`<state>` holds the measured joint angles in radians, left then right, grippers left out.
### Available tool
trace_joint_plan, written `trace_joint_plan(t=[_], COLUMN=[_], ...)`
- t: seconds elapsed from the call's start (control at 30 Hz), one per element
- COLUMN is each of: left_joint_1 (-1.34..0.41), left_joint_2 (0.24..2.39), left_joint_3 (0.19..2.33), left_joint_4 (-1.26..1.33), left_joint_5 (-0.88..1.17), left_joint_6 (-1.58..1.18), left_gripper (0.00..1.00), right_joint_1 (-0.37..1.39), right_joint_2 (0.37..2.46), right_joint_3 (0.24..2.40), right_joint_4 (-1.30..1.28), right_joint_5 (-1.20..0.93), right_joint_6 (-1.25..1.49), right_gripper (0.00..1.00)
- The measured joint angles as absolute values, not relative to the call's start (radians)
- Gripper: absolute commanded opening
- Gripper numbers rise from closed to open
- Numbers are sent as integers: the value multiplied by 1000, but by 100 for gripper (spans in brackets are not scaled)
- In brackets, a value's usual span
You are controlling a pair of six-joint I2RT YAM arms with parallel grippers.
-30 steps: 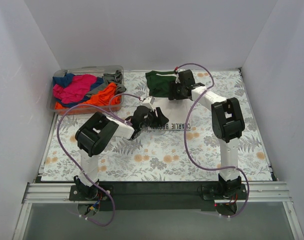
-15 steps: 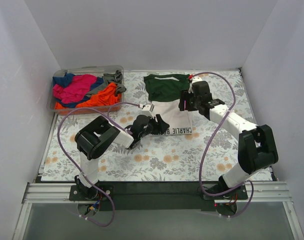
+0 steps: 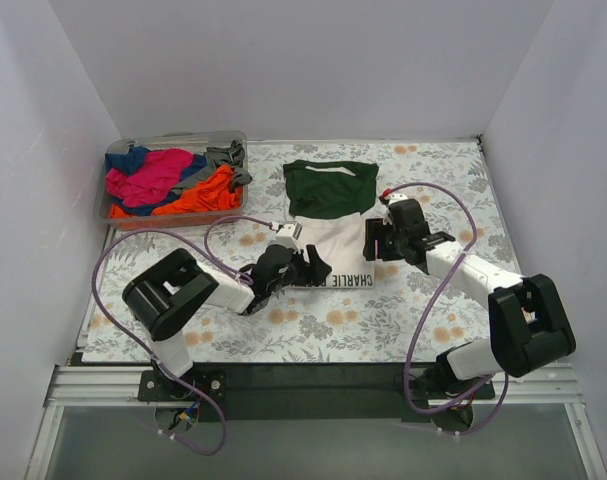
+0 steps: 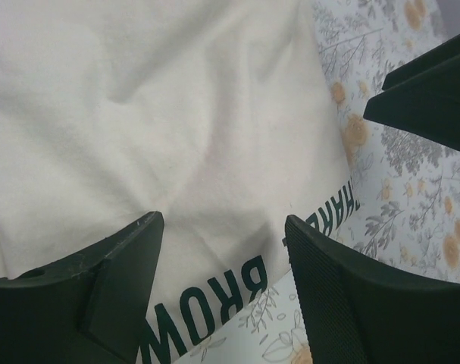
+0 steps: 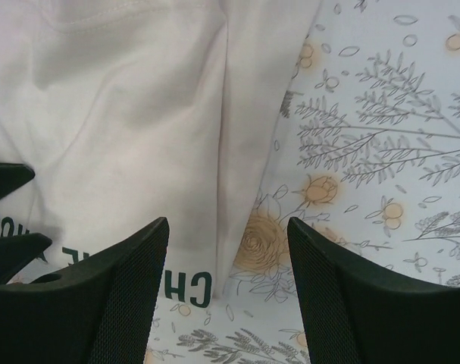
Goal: Fold and stack the t-shirts
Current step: Fold the tshirt
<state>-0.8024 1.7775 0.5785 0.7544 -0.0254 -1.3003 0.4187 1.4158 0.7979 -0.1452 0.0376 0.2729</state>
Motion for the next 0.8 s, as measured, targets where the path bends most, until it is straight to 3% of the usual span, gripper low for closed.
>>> trace_joint_plan(t=[0.17, 0.47, 0.8], left_joint_1=[-837, -853, -853], left_joint_2=[1656, 1445, 1428], left_joint_3=[580, 562, 512], left_joint_4=[554, 273, 178], left_joint_5=[-55, -220, -313], left_joint_6=[-1271, -1301, -1398], left_gripper=[72, 75, 74], right_joint_1=[442, 461, 480], right_joint_2=[1374, 1290, 1284], right_joint_3=[724, 630, 593], right_joint_4=[-136, -113, -68], right_joint_5=[-17, -88, -120], right_joint_6=[303, 355, 391], right_gripper=[58, 59, 59])
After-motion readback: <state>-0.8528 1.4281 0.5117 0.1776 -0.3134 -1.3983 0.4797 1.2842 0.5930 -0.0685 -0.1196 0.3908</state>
